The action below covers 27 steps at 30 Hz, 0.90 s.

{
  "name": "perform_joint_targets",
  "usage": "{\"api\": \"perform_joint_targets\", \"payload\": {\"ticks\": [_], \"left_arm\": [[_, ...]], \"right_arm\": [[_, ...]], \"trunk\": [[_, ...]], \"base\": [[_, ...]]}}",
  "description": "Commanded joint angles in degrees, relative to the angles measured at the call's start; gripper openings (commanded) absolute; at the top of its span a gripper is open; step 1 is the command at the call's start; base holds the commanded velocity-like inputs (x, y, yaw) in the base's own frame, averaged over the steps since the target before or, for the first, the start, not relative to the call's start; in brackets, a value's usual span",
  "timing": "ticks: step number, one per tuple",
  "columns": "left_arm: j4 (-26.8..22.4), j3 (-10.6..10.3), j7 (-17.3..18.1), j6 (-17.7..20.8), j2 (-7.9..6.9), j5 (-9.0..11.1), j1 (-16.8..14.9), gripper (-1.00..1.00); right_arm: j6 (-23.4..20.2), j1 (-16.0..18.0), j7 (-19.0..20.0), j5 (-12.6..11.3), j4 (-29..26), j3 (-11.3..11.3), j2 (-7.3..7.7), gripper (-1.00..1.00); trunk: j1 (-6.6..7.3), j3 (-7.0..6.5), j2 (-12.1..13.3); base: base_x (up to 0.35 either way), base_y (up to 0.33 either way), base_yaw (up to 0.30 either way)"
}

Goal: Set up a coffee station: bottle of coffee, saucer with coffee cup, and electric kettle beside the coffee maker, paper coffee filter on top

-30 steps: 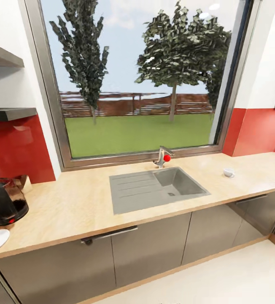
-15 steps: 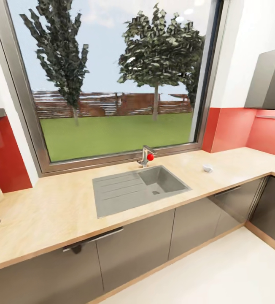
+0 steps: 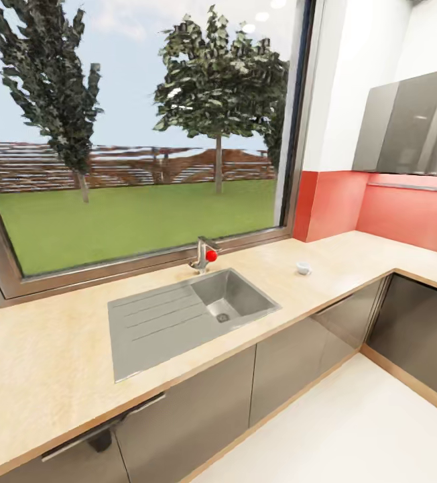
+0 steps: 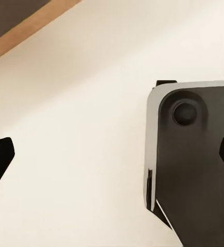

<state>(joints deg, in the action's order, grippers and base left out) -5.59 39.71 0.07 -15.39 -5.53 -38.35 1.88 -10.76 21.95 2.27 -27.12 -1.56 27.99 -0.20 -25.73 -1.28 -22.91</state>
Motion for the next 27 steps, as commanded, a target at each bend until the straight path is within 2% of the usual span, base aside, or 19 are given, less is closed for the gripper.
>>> {"api": "perform_joint_targets", "payload": {"ticks": [1, 5, 13, 19, 27], "left_arm": [[0.0, 0.5, -0.2, -0.2, 0.01, -0.6, 0.0, 1.0], [0.0, 0.5, -1.5, -0.2, 0.09, -0.9, 0.0, 1.0], [0.0, 0.5, -2.1, 0.0, 0.39, -3.3, 0.0, 1.0], [0.0, 0.5, -2.1, 0.2, 0.43, -3.6, 0.0, 1.0], [0.0, 0.5, -2.1, 0.3, 0.43, -3.6, 0.0, 1.0]], "right_arm": [[-0.2, 0.0, 0.1, -0.5, 0.0, 0.5, 0.01, 1.0], [-0.1, 0.0, 0.1, -0.5, 0.0, 0.5, 0.02, 1.0], [0.1, 0.0, 0.1, -0.5, 0.0, 0.5, 0.02, 1.0], [0.1, 0.0, 0.1, -0.6, 0.0, 0.5, -0.05, 1.0], [-0.1, 0.0, 0.2, -0.7, -0.1, 0.4, -0.14, 1.0]], "trunk": [[-0.05, -0.03, 0.0], [-0.05, -0.18, 0.0], [-0.05, -0.59, 0.0], [-0.05, -0.93, 0.0], [-0.05, -1.03, 0.0]], "base": [[0.324, 0.0, -0.27], [0.324, -0.034, -0.272], [0.325, -0.092, -0.268], [0.313, -0.121, -0.25], [0.275, -0.169, -0.057]]}}
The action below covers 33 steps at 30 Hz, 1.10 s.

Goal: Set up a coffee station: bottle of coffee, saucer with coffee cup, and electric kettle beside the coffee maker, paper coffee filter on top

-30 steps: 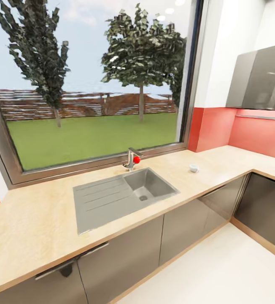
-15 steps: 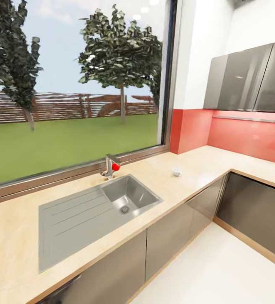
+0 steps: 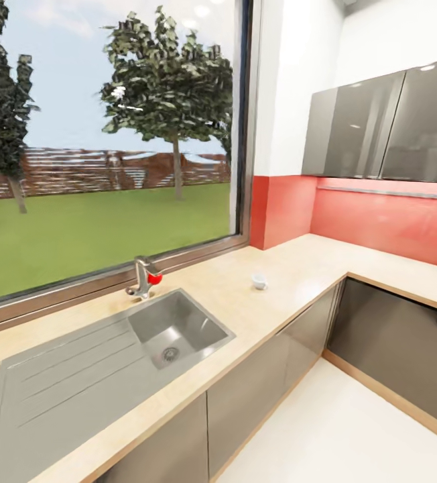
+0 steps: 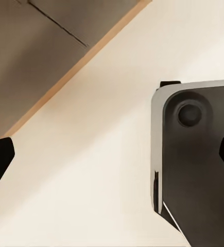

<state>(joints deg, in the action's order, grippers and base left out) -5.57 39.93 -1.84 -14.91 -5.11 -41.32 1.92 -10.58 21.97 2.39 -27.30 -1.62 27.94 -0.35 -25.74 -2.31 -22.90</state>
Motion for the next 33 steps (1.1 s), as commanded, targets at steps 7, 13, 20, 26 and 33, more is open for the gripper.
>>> {"api": "perform_joint_targets", "payload": {"ticks": [7, 13, 20, 26, 33], "left_arm": [[0.0, 0.3, -0.2, -0.2, 0.04, -0.6, 0.0, 1.0], [0.0, 0.3, -0.2, -0.2, 0.06, -0.6, 0.0, 1.0], [0.0, 0.4, -0.2, -0.2, 0.09, -0.6, 0.0, 1.0], [-0.1, 0.4, -0.3, -0.2, 0.1, -0.6, 0.0, 1.0], [-0.1, 0.5, -0.3, -0.2, 0.18, -0.6, 0.0, 1.0]], "right_arm": [[-0.4, 0.0, 0.2, -0.6, -0.1, 0.5, 0.0, 1.0], [-0.5, 0.0, 0.2, -0.6, -0.1, 0.4, 0.0, 1.0], [-0.1, 0.0, 0.2, -0.5, -0.1, 0.5, 0.02, 1.0], [0.0, 0.0, 0.2, -0.3, 0.0, 0.7, -0.14, 1.0], [0.1, 0.0, 0.3, -0.2, 0.1, 0.7, -0.13, 1.0]], "trunk": [[-0.04, 0.16, 0.0], [-0.04, 0.55, 0.0], [-0.04, 0.79, 0.0], [-0.04, 0.81, 0.0], [-0.04, 0.81, 0.0]], "base": [[0.2, -0.232, -0.065], [0.176, -0.252, -0.174], [0.163, -0.262, -0.095], [0.151, -0.268, -0.008], [0.144, -0.27, -0.001]]}}
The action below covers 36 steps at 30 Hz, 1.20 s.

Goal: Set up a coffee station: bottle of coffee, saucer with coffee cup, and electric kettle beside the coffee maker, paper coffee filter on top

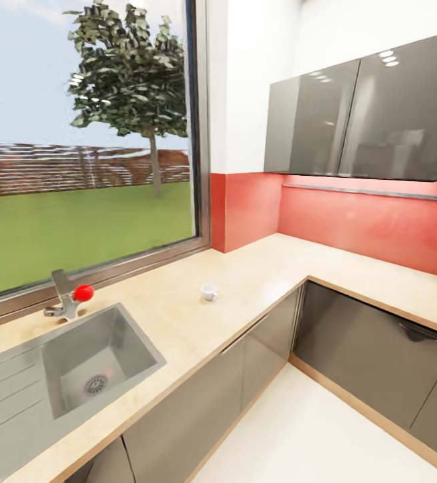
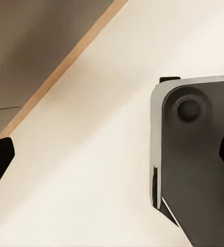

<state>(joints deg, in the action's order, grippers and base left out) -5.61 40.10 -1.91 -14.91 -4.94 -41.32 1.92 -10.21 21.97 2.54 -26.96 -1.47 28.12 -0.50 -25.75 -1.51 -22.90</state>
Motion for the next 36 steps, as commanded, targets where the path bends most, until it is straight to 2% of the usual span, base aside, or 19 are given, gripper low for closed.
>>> {"api": "perform_joint_targets", "payload": {"ticks": [1, 12, 36], "left_arm": [[0.0, 0.3, -0.2, -0.2, 0.01, -0.6, 0.0, 1.0], [0.1, 0.3, -0.2, -0.2, 0.02, -0.6, 0.0, 1.0], [0.0, 0.2, -0.2, -0.2, -0.07, -0.6, -0.1, 1.0]], "right_arm": [[-0.2, 0.0, 0.1, -0.5, 0.0, 0.5, 0.06, 1.0], [1.0, 0.0, -0.2, -0.5, 0.0, 0.4, 0.23, 1.0], [1.1, 0.0, -0.2, -0.5, 0.0, 0.4, 0.23, 1.0]], "trunk": [[-0.03, 0.0, 0.0], [-0.03, 0.0, 0.0], [-0.03, 0.0, 0.0]], "base": [[0.12, -0.275, 0.0], [0.087, -0.278, 0.0], [0.003, -0.278, 0.0]]}}
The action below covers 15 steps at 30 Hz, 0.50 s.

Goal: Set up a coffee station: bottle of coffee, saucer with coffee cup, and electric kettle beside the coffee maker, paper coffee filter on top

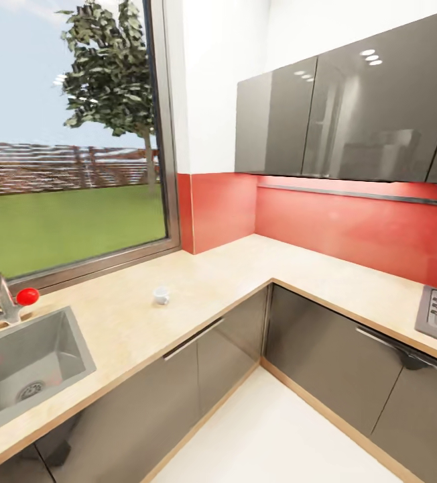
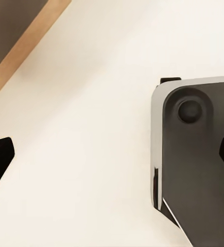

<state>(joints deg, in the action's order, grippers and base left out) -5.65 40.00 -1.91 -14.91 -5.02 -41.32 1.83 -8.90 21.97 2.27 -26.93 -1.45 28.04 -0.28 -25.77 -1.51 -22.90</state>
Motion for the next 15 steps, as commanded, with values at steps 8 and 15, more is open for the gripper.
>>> {"api": "perform_joint_targets", "payload": {"ticks": [8, 15], "left_arm": [[0.0, 0.4, -0.2, -0.2, 0.07, -0.6, 0.0, 1.0], [0.0, 0.5, -0.2, -0.2, 0.09, -0.6, 0.0, 1.0]], "right_arm": [[-0.2, 0.0, 0.1, -0.5, 0.0, 0.5, 0.01, 1.0], [-0.2, 0.0, 0.0, -0.5, 0.0, 0.5, 0.09, 1.0]], "trunk": [[-0.02, 0.0, 0.0], [-0.02, 0.0, 0.0]], "base": [[0.0, -0.278, 0.073], [0.0, -0.278, 0.237]]}}
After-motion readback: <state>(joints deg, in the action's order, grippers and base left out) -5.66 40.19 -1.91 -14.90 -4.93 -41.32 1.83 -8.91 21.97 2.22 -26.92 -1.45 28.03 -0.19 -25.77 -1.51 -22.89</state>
